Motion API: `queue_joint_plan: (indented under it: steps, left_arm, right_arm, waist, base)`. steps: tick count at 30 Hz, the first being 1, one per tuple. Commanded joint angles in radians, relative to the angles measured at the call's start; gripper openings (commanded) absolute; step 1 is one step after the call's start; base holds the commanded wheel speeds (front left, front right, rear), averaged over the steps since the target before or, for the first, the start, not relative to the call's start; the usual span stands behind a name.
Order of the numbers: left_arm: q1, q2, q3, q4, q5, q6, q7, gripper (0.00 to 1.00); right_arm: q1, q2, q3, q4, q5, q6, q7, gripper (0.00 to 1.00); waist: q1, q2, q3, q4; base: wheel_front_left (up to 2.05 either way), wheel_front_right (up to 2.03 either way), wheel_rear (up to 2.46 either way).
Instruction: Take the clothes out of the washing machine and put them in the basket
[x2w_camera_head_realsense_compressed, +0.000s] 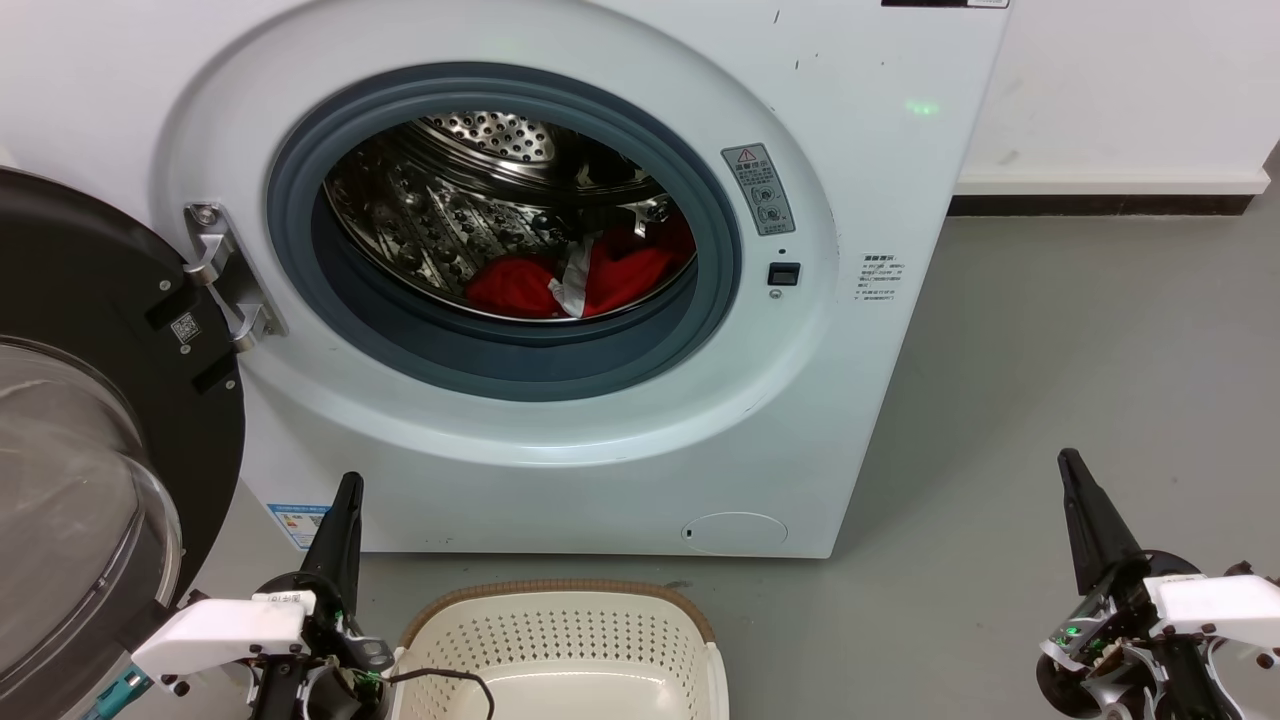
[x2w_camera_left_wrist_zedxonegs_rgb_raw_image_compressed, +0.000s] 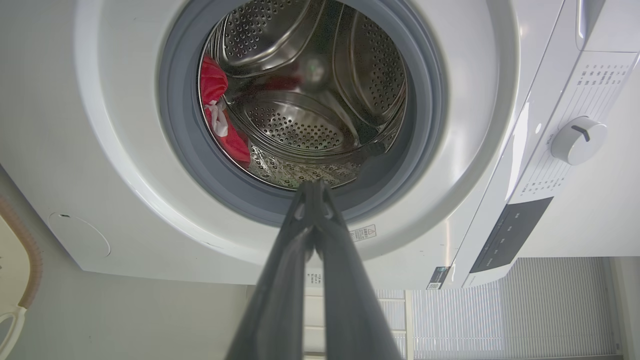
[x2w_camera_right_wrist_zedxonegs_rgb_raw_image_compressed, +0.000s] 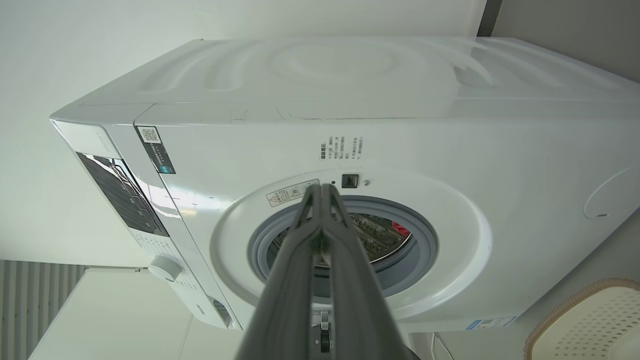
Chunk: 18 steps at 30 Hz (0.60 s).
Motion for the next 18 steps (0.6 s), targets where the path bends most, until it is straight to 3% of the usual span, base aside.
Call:
queue_joint_plan:
  steps: [1,18]
  left_arm:
    - [-0.006,-0.001,0.002,0.000,-0.002,-0.002,0.002,0.00]
    - [-0.006,-0.001,0.002,0.000,-0.002,-0.002,0.002,0.00]
  right_arm:
    - [-0.012,0.003,0.000,0.001,-0.005,0.000,0.000,0.00]
    - [-0.012,0.003,0.000,0.001,-0.005,0.000,0.000,0.00]
  waist:
    - [0.0000,0.0000,0.000,0.000]
    - [0.0000,0.0000,0.000,0.000]
  base:
    - [0.00,0.00,0.00]
    - [0.00,0.00,0.00]
